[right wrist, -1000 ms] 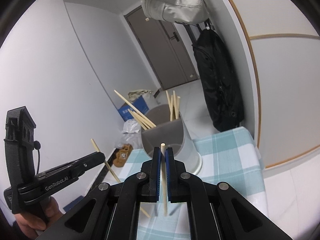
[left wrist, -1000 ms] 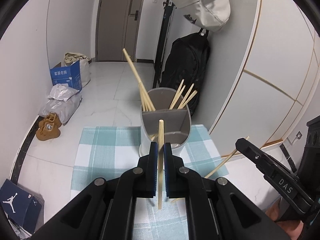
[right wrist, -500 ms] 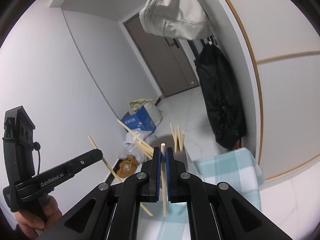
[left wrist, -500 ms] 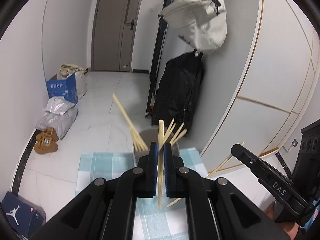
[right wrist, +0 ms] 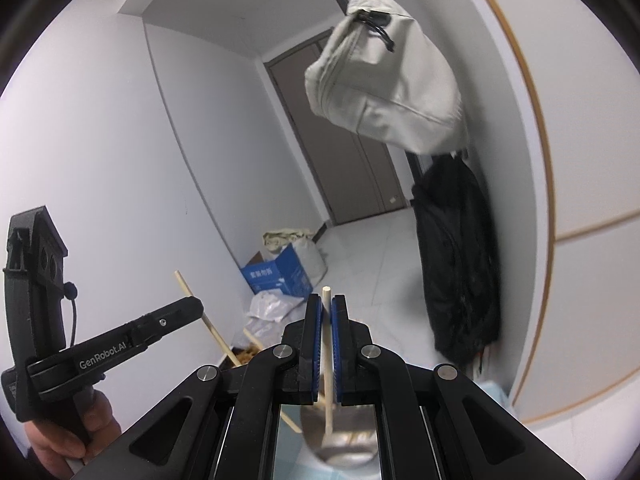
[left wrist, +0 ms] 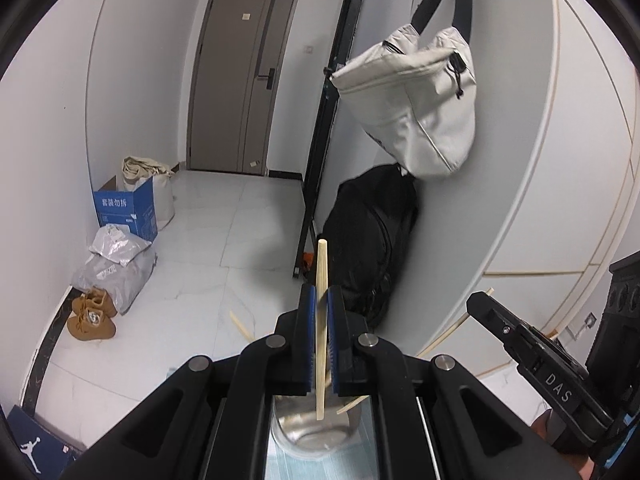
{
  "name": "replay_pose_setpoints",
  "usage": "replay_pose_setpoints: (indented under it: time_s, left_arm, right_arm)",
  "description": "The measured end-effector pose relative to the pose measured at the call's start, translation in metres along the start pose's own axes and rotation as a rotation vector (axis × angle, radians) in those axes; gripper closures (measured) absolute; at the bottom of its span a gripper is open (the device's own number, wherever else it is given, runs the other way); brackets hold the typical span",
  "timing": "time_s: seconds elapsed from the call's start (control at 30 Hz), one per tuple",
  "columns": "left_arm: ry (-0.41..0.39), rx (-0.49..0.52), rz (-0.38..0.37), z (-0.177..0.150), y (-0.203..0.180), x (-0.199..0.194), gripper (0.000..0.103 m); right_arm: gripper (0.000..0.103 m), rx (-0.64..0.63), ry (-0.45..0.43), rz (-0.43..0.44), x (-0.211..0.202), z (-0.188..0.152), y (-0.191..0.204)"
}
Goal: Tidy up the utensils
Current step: 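Carry both held chopsticks up over the white holder opening, then open both grippers to drop the chopsticks into the white holder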
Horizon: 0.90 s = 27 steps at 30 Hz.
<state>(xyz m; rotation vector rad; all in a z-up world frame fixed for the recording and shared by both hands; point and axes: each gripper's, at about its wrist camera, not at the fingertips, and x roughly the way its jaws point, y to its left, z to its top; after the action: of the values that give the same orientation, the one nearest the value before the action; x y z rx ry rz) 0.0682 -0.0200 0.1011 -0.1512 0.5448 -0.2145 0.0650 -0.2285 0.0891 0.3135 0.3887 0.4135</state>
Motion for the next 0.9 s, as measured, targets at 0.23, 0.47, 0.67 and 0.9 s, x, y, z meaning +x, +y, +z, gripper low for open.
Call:
replay_pose_setpoints:
  time_s: [0.23,0.47,0.67,0.9]
  left_arm:
    - [-0.020,-0.015,0.020,-0.001,0.008,0.027,0.101]
    - [0.005,-0.055,0.020,-0.023,0.020,0.061,0.101]
    - [0.057,-0.031,0.018,-0.039,0.020,0.078,0.101]
    - [0.099,0.018,0.012,-0.046,0.012,0.084,0.101]
  right_arm:
    - [0.099,-0.045,0.011,-0.007,0.035,0.010,-0.001]
    - [0.099,-0.116,0.066,-0.017,0.068,-0.005,0.002]
    - [0.099,-0.134,0.136,-0.015,0.088,-0.028,-0.006]
    - [0.099,-0.154,0.175,-0.002,0.097,-0.040,-0.008]
